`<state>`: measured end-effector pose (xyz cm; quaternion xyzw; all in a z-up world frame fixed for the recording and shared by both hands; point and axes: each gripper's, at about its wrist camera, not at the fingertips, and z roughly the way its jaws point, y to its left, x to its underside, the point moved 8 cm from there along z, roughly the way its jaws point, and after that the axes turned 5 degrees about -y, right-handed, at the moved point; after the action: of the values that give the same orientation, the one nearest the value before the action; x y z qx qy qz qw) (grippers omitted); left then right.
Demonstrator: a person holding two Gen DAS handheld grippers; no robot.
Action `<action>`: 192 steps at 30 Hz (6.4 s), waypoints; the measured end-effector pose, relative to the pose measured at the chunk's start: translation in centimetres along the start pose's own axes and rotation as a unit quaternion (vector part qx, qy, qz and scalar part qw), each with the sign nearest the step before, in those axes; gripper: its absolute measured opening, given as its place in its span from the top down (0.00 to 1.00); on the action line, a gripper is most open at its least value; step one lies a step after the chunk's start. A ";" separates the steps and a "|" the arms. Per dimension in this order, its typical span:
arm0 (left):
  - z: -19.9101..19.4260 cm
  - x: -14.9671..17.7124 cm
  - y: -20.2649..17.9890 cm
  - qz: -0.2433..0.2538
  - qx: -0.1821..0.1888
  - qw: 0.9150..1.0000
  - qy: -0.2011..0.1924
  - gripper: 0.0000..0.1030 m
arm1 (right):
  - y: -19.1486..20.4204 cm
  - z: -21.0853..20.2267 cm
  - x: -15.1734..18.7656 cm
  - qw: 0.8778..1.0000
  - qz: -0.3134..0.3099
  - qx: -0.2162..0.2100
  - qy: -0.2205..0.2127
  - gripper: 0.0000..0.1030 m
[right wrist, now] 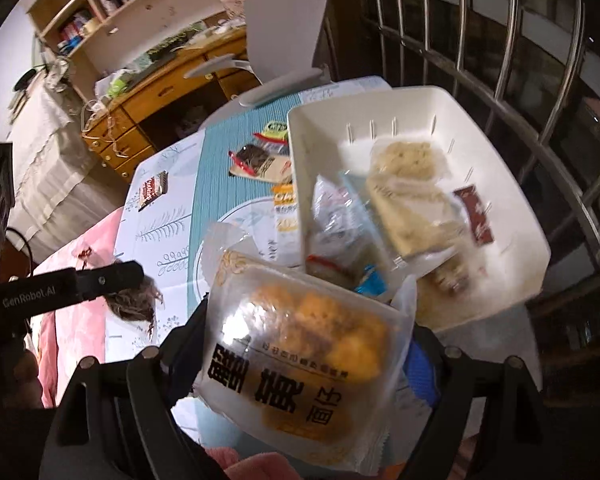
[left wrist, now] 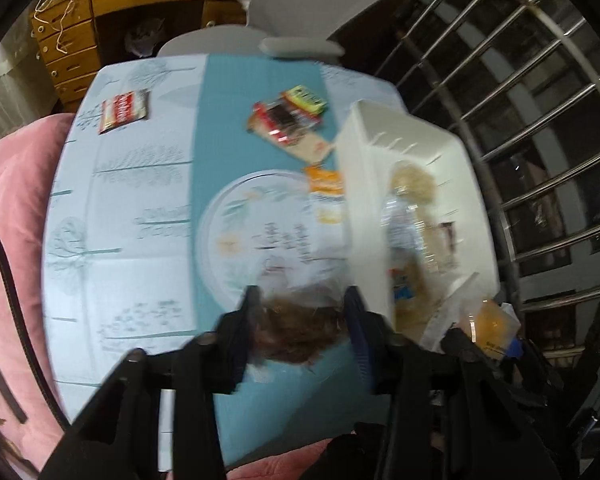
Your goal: Organize snacks
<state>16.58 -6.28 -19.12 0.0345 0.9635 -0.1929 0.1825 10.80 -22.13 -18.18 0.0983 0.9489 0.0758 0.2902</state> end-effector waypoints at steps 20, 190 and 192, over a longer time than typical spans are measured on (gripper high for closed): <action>3.4 -0.2 -13.8 -0.033 0.065 0.995 -0.063 0.82 | -12.2 -1.4 -6.6 0.996 -0.079 0.004 -0.040 0.13; 0.1 1.9 8.3 0.087 -0.042 0.992 0.086 0.50 | -2.4 -2.1 4.6 0.954 0.280 0.101 -0.037 0.56; 0.0 2.6 6.1 0.090 -0.038 0.992 0.083 0.50 | -2.8 -2.2 3.2 0.962 0.257 0.075 -0.050 0.56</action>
<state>15.03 -0.63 -22.29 0.1297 0.9750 -0.1352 0.1194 6.56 -24.27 -18.65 0.3637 0.8790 0.0718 0.3000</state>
